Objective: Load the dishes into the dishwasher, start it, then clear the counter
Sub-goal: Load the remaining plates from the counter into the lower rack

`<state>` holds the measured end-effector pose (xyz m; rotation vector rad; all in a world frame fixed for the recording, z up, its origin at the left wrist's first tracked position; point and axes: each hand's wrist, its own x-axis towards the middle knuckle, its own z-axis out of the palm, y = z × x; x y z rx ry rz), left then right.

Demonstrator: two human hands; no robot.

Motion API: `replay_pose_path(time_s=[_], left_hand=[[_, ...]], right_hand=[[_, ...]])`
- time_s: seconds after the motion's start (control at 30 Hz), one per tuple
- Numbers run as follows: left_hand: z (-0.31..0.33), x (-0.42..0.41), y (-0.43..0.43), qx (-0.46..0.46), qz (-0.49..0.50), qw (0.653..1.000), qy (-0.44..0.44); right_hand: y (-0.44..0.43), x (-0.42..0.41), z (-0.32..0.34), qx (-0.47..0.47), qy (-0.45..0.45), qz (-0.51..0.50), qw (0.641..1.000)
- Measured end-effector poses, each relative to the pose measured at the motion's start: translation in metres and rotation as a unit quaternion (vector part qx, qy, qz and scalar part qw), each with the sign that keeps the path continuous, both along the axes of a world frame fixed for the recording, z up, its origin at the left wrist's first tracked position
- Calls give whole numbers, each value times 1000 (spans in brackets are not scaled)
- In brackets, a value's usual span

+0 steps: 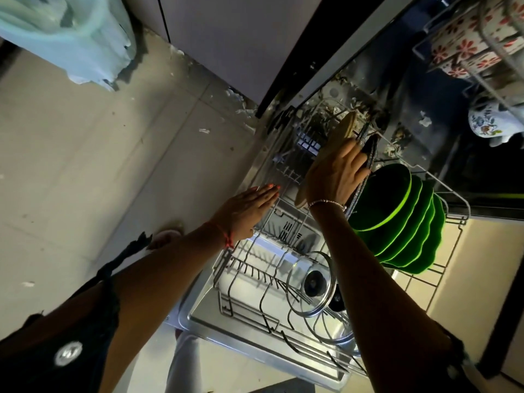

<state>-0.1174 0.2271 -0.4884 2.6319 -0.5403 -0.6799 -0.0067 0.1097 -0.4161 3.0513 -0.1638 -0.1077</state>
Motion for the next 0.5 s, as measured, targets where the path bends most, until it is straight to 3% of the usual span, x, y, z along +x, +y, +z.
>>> replay_pose_path(time_s=[0.07, 0.5], left_hand=[[2, 0, 0, 2, -5, 1000, 0], [4, 2, 1, -8, -5, 1000, 5]], right_hand=[[2, 2, -4, -19, -31, -3, 999], [10, 7, 13, -12, 46, 68, 997]])
